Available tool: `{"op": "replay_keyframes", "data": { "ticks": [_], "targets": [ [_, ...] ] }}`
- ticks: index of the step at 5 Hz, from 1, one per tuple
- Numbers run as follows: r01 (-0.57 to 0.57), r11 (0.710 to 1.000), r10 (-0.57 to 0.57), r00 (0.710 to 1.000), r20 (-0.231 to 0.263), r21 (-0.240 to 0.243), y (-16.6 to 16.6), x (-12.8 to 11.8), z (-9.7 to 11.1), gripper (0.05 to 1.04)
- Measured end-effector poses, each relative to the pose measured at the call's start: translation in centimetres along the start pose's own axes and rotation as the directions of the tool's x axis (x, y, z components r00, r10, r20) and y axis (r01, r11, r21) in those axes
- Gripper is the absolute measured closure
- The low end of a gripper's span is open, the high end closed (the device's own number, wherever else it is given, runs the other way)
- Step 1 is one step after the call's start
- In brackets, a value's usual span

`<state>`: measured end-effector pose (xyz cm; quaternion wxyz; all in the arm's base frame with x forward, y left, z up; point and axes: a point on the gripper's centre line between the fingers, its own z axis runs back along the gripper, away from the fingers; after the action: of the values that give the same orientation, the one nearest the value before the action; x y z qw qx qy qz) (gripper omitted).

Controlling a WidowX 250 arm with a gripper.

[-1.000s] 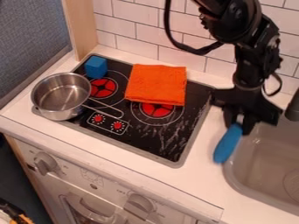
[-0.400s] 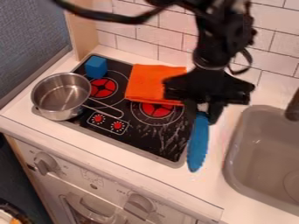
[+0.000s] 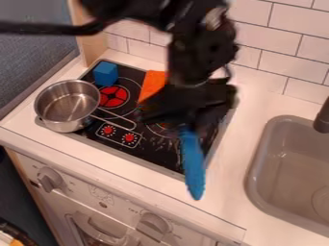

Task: Move the blue spoon to bottom right of the burner

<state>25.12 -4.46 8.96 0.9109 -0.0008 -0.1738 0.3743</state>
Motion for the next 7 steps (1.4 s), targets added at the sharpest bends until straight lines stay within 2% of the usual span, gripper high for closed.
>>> {"op": "replay_keyframes", "data": {
  "ticks": [1,2,4,5,6,7],
  "targets": [
    [-0.152,0.988,0.151,0.986,0.072,0.004,1.5,-0.3,-1.2,0.791],
    [-0.258,0.966,0.256,0.962,0.094,0.012,1.8,-0.6,-3.2,0.791],
    [-0.348,0.935,0.345,0.937,0.057,0.069,1.7,0.7,-7.7,0.804],
    [-0.371,0.926,0.368,0.928,0.049,0.069,1.3,1.3,-8.6,0.727],
    [-0.419,0.905,0.419,0.908,0.016,0.068,0.6,1.5,-9.0,0.451],
    [-0.435,0.898,0.436,0.900,-0.004,0.070,0.3,1.3,-9.1,0.144]
  ]
}}
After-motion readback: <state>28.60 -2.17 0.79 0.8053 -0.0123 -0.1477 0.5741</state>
